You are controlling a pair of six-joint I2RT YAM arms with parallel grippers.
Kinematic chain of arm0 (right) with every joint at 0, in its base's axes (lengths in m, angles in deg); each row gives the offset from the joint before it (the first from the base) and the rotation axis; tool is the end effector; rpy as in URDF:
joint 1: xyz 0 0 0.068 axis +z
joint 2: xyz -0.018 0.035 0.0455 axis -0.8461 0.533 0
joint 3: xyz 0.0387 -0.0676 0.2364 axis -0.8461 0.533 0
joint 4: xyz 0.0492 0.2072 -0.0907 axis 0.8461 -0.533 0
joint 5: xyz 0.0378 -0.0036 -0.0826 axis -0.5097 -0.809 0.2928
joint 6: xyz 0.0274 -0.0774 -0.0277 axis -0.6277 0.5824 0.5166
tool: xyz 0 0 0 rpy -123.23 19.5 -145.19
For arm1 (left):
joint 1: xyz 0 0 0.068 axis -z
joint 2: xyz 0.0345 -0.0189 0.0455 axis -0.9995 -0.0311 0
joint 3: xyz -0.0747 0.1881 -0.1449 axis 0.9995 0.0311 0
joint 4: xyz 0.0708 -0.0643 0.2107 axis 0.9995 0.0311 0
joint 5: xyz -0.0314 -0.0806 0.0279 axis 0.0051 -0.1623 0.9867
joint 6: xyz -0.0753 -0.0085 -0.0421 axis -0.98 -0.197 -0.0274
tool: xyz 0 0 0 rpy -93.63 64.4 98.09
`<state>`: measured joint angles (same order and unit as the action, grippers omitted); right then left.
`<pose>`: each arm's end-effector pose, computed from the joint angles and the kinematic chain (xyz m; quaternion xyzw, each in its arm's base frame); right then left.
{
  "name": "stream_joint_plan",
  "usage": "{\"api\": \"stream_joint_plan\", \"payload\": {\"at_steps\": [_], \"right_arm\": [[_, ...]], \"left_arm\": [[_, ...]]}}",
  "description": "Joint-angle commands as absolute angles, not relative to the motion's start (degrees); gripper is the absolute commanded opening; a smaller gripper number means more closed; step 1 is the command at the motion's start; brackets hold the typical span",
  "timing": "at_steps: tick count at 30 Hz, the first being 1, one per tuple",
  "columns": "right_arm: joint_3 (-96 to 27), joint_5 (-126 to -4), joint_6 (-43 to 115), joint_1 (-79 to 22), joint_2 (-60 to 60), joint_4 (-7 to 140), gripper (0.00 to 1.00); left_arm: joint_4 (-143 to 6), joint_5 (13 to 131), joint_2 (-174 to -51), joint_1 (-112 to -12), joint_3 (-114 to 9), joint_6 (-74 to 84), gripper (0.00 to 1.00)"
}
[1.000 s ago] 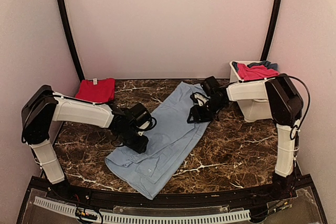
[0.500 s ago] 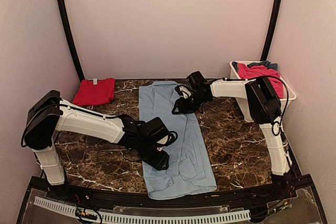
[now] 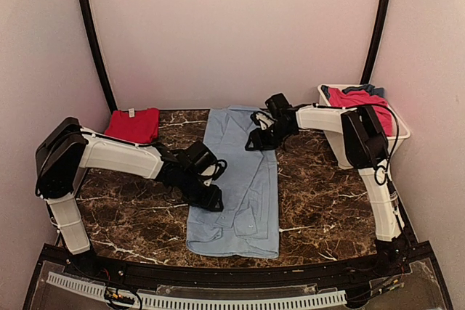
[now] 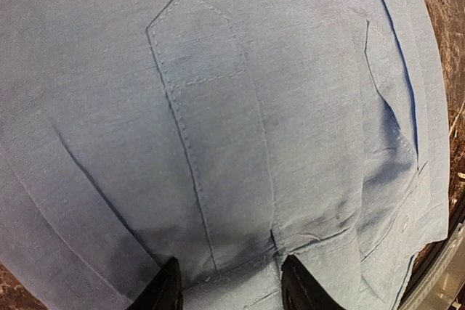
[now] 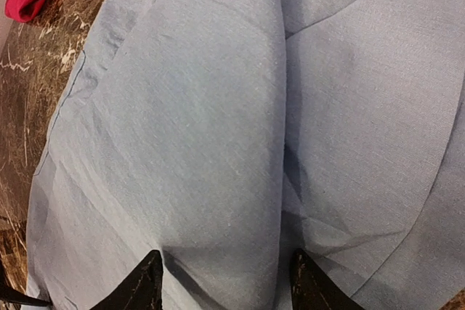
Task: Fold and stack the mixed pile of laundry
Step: Pick up the rectangle-folded shirt from the center of the board.
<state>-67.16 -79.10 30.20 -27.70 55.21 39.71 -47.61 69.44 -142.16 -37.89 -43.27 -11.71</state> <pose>0.4112 0.2712 0.1120 -0.1970 0.9182 0.2748 0.2062 0.2138 -0.2805 0.1164 0.2095 0.9402 -0.2304 0.1378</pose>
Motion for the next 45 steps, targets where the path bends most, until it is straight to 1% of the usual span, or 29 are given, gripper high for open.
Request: {"api": "stream_joint_plan", "payload": {"at_steps": [1,6,8,10,12,14,16,18,19,22,23,25,28,31,33,36,37,40,45], "right_arm": [[-70.08,-76.41,30.22,-28.49,57.84,36.45,0.57],[-72.93,-77.21,29.87,-29.73,58.44,35.61,0.58],[-71.96,-78.22,29.8,-29.79,55.86,35.88,0.59],[-69.67,-79.65,29.6,-29.67,51.44,37.45,0.62],[-68.07,-80.91,29.6,-29.66,47.07,38.02,0.66],[-67.7,-81.11,30.35,-29.65,42.86,36.96,0.7],[-67.52,-80.74,31.22,-29.66,39.39,35.92,0.74],[-66.55,-80.6,31.9,-29.64,36.06,35.62,0.78],[-66.09,-80.64,32.13,-29.66,34.64,35.4,0.84],[-64.87,-81.07,32.54,-29.66,30.13,34.08,0.93],[-64.06,-81.13,32.63,-29.7,28.43,33.7,0.98],[-61.33,-81.52,31.35,-30.5,24.56,34.19,0.99],[-55.43,-84.27,28.13,-33.58,18.15,36.26,0.99],[-46.57,-93.84,23.96,-37.97,11.31,40.6,0.99],[-40.4,-97.88,22.43,-39.35,7.44,42.41,0.99],[-33.51,-97.1,23.17,-37.37,1.77,38.85,0.99],[-29.94,-96.74,22.15,-36.19,-0.33,39.42,0.99],[-19.27,-95.6,17.24,-32.07,-6.44,41.85,0.98],[-4.41,-92.57,8.77,-23.57,-12.65,46.68,0.9]], "left_arm": [[-44.48,70.52,-143.09,-38.52,-41.66,-9.67,0.46],[-41.42,72.76,-143.0,-38.56,-43.54,-8.33,0.47],[-39.84,73.87,-140.7,-38.6,-44.96,-8.01,0.49],[-39.06,75.26,-137.13,-38.56,-46.03,-7.58,0.55],[-38.58,76.89,-133.44,-38.78,-47.09,-7.27,0.65],[-38.17,77.87,-130.31,-39.38,-48.83,-6.96,0.84],[-37.65,77.99,-127.9,-39.96,-50.2,-6.72,0.97],[-37.2,77.99,-125.9,-40.61,-51.43,-6.3,0.99],[-37.05,78.04,-124.58,-41.05,-51.75,-6.12,0.99],[-36.93,79.13,-121.63,-42.26,-52.58,-6.41,0.99],[-36.87,79.36,-119.67,-42.52,-52.59,-7.36,0.99],[-37.79,82.22,-115.91,-43.47,-51.54,-9.46,0.99],[-42.5,84.13,-109.48,-45.06,-45.12,-12.45,0.99],[-48.27,84.79,-101.93,-45.52,-38.33,-14.73,0.99],[-47.25,82.7,-99.87,-45.74,-35.38,-15.77,0.99],[-42.88,76.7,-98.83,-45.7,-33.13,-18.43,0.99],[-43.17,73.35,-97.55,-45.73,-29.87,-19.41,0.98],[-45.53,69.02,-93.2,-45.68,-22.6,-25.85,0.92],[-45.9,62.17,-92.06,-45.57,-13.22,-31.82,0.7]]}}
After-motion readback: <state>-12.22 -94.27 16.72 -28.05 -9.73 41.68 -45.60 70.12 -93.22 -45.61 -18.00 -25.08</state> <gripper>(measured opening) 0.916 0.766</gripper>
